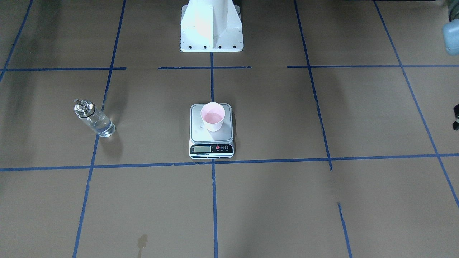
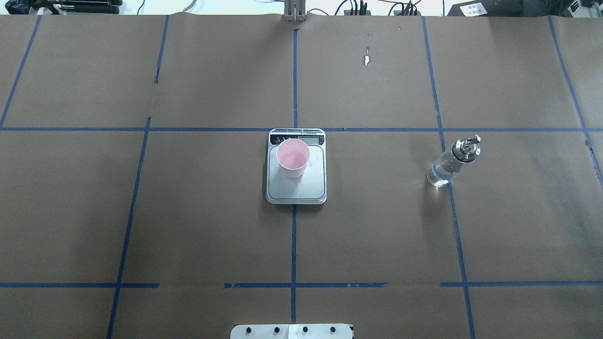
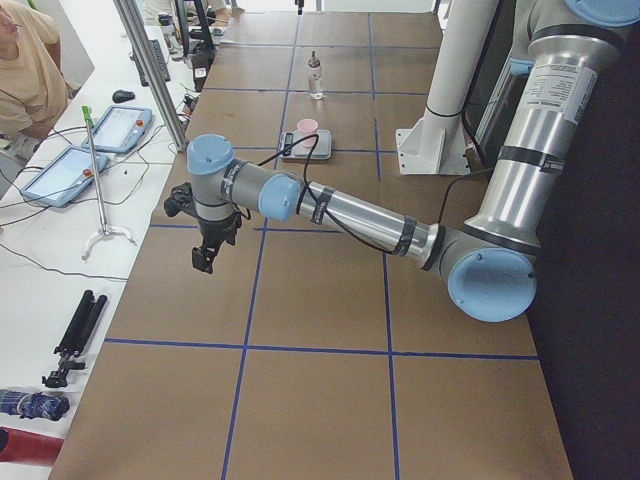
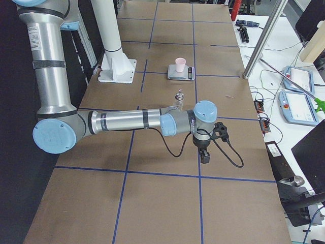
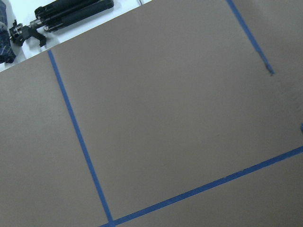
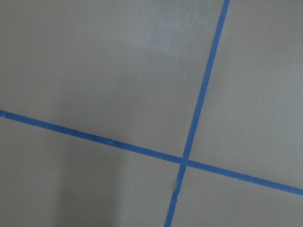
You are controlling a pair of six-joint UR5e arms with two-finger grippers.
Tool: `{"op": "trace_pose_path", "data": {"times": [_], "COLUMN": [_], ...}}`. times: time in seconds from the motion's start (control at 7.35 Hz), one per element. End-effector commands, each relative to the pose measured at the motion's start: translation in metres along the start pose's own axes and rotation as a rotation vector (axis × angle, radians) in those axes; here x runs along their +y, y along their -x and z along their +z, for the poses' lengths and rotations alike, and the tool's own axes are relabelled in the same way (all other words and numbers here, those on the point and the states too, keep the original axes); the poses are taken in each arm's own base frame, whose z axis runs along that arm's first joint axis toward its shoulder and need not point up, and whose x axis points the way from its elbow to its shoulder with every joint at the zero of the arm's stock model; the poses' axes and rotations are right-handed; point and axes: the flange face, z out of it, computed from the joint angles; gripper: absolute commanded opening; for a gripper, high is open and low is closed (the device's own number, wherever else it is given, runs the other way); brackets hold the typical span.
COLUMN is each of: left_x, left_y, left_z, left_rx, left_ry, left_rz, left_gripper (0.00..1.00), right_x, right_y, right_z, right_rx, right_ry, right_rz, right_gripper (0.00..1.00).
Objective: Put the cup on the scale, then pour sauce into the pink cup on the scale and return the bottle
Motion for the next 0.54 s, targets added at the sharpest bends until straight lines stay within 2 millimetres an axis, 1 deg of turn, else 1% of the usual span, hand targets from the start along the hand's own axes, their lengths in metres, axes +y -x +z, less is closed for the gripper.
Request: {"op": "trace_pose_path", "data": {"times": [0.0, 0.14, 0.27, 0.41], "left_x": [0.068, 0.102, 0.098, 0.092], "left_y": [0.035, 0.041, 0.04, 0.038], "left_z": [0.03, 0.045, 0.043, 0.041], "left_rx": [0.029, 0.025, 0.016, 0.022], "left_ry": [0.065, 0.046, -0.014, -0.019], "left_rz": [-0.068, -0.051, 0.0, 0.006], "left_gripper": [1.0, 1.0, 1.0, 1.0], "right_x": [0.014, 0.03, 0.006, 0.002], "right_y": [-0.04, -0.05, -0.039, -0.037], "right_z": [-0.01, -0.001, -0.015, -0.017], "right_rx": [-0.07, -0.062, -0.069, -0.067], "right_ry": [0.011, 0.021, 0.003, -0.003], "right_rz": [0.021, -0.009, 0.011, 0.106], "right_gripper": [1.0, 1.0, 1.0, 1.0]}}
